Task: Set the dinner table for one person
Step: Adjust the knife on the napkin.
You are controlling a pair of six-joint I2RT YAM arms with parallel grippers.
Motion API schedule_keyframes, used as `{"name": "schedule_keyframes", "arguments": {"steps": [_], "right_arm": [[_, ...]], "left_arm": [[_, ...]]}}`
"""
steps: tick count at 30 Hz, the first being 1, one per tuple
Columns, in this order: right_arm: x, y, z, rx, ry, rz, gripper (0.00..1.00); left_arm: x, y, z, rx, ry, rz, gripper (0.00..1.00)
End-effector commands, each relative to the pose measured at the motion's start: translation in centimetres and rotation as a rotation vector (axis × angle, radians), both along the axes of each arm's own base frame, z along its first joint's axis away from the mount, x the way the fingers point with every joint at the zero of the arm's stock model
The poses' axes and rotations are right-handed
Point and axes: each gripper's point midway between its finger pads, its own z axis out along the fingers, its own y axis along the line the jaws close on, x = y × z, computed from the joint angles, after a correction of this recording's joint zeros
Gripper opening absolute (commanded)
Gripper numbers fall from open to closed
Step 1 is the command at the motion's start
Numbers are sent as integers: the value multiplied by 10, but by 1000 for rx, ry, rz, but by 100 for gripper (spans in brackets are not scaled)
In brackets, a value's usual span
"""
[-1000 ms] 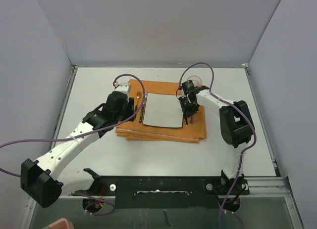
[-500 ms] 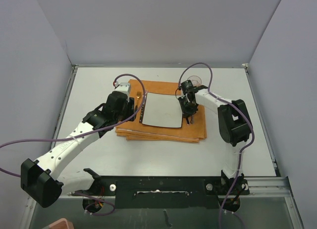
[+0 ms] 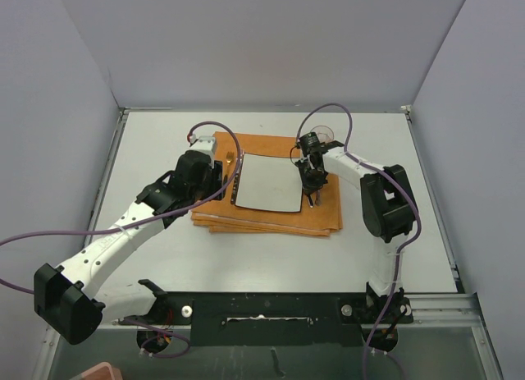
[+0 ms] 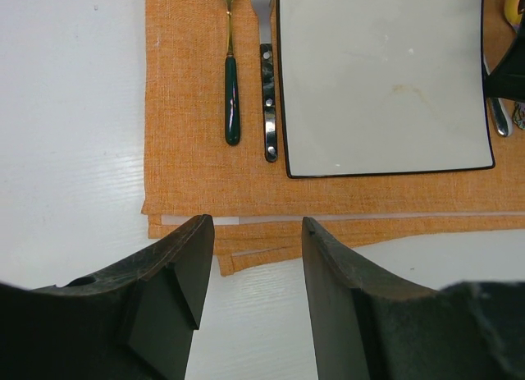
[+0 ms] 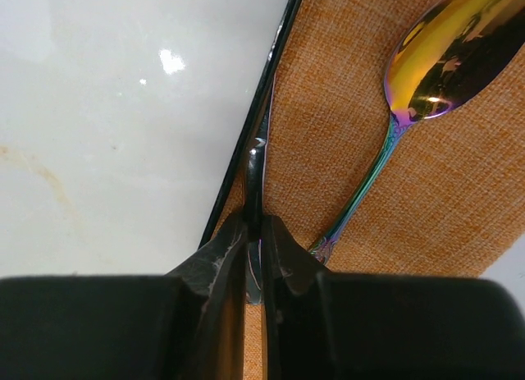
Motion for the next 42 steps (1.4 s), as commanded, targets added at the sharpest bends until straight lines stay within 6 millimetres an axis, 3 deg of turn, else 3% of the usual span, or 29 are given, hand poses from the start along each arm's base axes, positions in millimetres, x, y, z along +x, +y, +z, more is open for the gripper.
{"name": "schedule_keyframes", "arguments": {"steps": [1, 23, 42], "right_arm": [[11, 0, 10, -12, -55, -43, 0], [23, -32, 29, -76, -128, -260, 0], [27, -17, 26, -33, -110, -331, 0]], "left_arm": [[13, -4, 28, -29, -79, 4, 46], [16, -6, 30, -27, -90, -8, 46], [16, -6, 30, -28, -92, -11, 46]]}}
